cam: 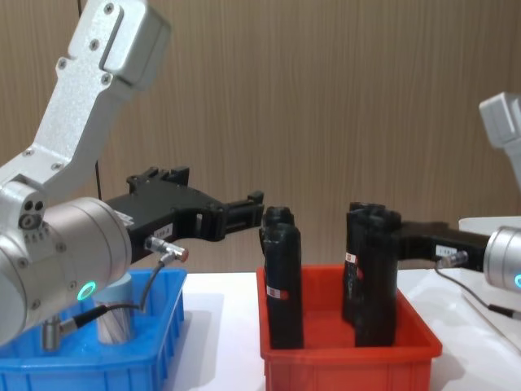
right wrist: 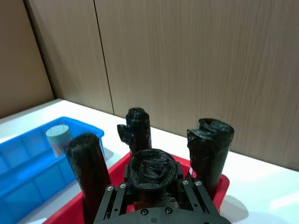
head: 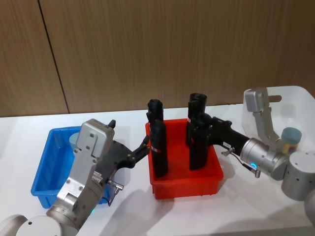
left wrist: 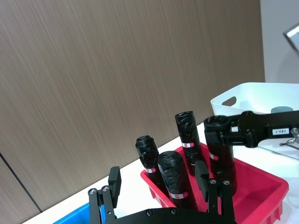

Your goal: Pick the cotton swabs from the blue box and place them into the white box.

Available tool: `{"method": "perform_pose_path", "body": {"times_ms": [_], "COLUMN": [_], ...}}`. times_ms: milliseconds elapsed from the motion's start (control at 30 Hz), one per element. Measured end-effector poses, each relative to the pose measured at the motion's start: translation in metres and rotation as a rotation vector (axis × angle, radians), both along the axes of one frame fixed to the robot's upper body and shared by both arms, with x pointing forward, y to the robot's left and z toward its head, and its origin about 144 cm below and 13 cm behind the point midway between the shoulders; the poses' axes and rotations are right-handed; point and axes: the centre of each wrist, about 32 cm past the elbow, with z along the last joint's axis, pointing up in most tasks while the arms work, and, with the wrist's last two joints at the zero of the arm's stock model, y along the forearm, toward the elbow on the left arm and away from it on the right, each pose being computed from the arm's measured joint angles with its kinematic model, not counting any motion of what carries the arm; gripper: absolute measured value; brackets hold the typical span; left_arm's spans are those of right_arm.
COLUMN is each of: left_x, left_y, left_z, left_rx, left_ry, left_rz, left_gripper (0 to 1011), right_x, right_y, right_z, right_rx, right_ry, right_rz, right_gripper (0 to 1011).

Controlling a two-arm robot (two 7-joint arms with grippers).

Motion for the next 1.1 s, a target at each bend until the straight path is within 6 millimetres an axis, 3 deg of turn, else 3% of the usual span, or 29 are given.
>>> {"method": "perform_pose_path", "body": {"times_ms": [233,633,1100], "left_x": [0.000,0.000,0.000], "left_y": [0.000,0.000,0.000], "left_z": [0.000,0.000,0.000], "left_rx": [0.000,0.000,0.000], "left_ry": [0.000,0.000,0.000], "left_rz": [0.000,0.000,0.000], "left_gripper": [1000,1000,1000], "right_x": [-0.008,-0.035,-0.065], "right_y": [0.000,-0.003,-0.021], "right_z": [0.015,0.059,0.101], "right_rx": [0.014,0.024,0.006], "right_ry": [-0.035,-0.127,-0.224], "right_rz": [-0.010,-0.075,-0.223], "right_gripper": [435,369,365]}}
